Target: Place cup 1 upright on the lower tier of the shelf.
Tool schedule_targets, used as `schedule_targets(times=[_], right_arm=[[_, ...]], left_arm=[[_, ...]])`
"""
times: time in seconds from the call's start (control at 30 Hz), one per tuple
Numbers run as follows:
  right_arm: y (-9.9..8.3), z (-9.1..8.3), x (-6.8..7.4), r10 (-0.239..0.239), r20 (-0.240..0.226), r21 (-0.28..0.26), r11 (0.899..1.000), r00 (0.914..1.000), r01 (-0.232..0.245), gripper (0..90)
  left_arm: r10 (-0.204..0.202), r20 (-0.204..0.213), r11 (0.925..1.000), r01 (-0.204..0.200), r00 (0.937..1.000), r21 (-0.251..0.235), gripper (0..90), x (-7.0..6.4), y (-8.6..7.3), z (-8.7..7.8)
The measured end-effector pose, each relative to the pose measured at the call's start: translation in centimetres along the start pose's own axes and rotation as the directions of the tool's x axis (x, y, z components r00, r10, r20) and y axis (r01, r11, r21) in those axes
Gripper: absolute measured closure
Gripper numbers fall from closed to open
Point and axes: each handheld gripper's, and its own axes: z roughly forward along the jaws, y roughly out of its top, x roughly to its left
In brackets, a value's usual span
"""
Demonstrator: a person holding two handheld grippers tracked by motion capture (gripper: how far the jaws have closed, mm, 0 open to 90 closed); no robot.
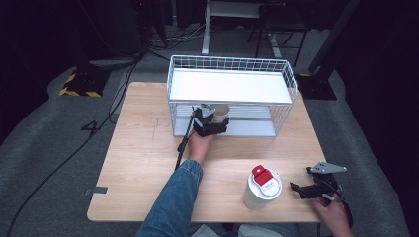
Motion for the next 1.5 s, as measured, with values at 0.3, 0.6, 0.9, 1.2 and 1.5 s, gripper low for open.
schedule_targets(times=[0.3,0.6,0.9,1.2,1.5], right_arm=[[0.0,0.0,0.0,0.000,0.000,0.000,1.000,1.0000,0.000,0.9],[0.0,0.0,0.0,0.000,0.000,0.000,1.000,1.0000,0.000,0.9],[0.0,0.0,0.0,0.000,0.000,0.000,1.000,1.0000,0.000,0.9],[0.0,0.0,0.0,0.000,0.000,0.000,1.000,1.0000,0.000,0.9],[0.0,0.0,0.0,0.001,-0.001,0.001,1.000,1.0000,-0.001,0.9]], left_arm=[[0.013,-0.006,0.9999,-0.013,0.9999,-0.002,13.6,0.2,0.0,-2.5],[0.017,0.016,0.9999,-0.017,0.9997,0.003,14.6,-0.3,-0.3,-6.0],[0.009,0.038,0.9996,-0.010,0.9992,0.027,16.8,-0.7,-0.6,-11.5],[0.018,0.035,0.9974,-0.021,0.9992,0.070,15.8,-0.1,-1.5,-15.6],[0.047,0.013,0.9950,-0.048,0.9988,0.088,15.8,-0.1,-3.2,-18.9]])
